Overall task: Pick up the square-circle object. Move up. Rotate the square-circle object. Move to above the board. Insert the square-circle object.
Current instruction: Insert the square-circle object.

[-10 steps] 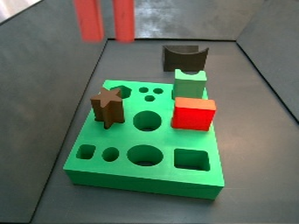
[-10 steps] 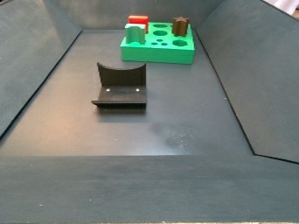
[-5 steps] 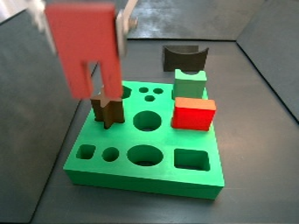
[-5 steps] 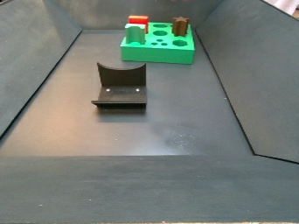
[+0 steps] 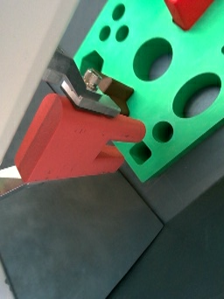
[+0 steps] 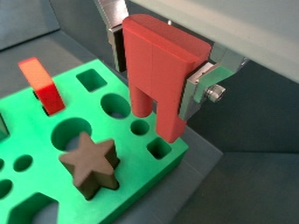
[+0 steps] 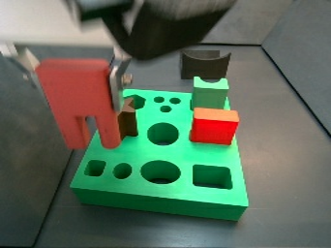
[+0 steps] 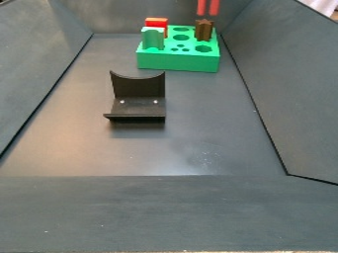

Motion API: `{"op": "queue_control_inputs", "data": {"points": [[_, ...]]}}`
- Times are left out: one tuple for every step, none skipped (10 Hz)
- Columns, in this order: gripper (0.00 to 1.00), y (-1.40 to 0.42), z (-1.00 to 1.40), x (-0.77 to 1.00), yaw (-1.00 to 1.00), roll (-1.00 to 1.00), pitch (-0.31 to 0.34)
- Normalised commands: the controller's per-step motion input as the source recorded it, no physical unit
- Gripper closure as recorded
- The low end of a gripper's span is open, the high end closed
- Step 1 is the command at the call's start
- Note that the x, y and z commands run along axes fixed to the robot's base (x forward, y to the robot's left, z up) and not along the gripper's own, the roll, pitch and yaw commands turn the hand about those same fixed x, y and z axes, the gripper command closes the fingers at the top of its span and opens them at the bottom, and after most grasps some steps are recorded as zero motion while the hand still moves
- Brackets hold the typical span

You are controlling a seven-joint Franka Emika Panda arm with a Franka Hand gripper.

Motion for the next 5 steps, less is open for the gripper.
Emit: {"op": "queue_control_inputs", "data": {"points": [[1.0,-0.27,-0.11,0.0,0.03,0.06,-0.01],[1.0,-0.26,-0.62,0.0,0.02,0.22,-0.041],[1.0,-0.23,-0.61,-0.03,0.0,0.12,-0.089],[1.0,-0.19,-0.44,-0.02,0.01,0.11,-0.076],[1.0,-0.11,-0.33,0.0,0.03,0.14,-0.054]]}}
